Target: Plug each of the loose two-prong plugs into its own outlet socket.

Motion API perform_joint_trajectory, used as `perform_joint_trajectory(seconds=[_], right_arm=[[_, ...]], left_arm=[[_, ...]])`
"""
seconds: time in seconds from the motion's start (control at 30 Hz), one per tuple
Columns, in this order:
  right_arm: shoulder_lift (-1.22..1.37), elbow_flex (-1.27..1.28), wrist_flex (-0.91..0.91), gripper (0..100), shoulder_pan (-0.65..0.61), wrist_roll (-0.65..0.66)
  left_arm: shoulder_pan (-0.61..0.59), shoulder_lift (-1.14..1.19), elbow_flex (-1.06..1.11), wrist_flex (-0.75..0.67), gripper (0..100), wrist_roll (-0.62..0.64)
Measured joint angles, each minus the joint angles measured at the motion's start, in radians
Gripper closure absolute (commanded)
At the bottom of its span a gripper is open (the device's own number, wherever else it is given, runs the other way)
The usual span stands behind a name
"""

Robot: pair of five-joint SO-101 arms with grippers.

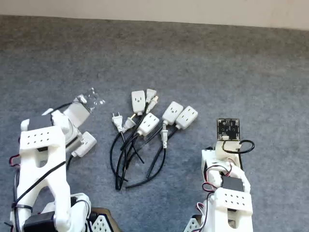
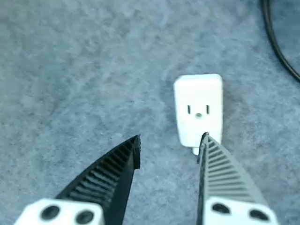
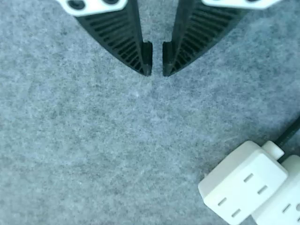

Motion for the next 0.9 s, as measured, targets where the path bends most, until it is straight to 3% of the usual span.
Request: perform_joint_trajectory(seconds=[0.23, 0.53, 0.7, 0.9], right_arm=[[0.0, 0.0, 0.0, 94.3, 0.0, 0.0], [0.0, 0.0, 0.0, 94.3, 0.0, 0.0], [0.0, 0.0, 0.0, 94.3, 0.0, 0.0], [0.0, 0.0, 0.0, 94.3, 0.0, 0.0]], left_arm=[[0.0, 0.055, 0.012, -0.135, 79, 0.052], [-0.025, 0.45, -0.044, -0.364, 79, 0.055], [-0.107, 0.654, -0.227, -0.342, 79, 0.06], [-0.149, 0.712, -0.493, -0.072, 79, 0.057]])
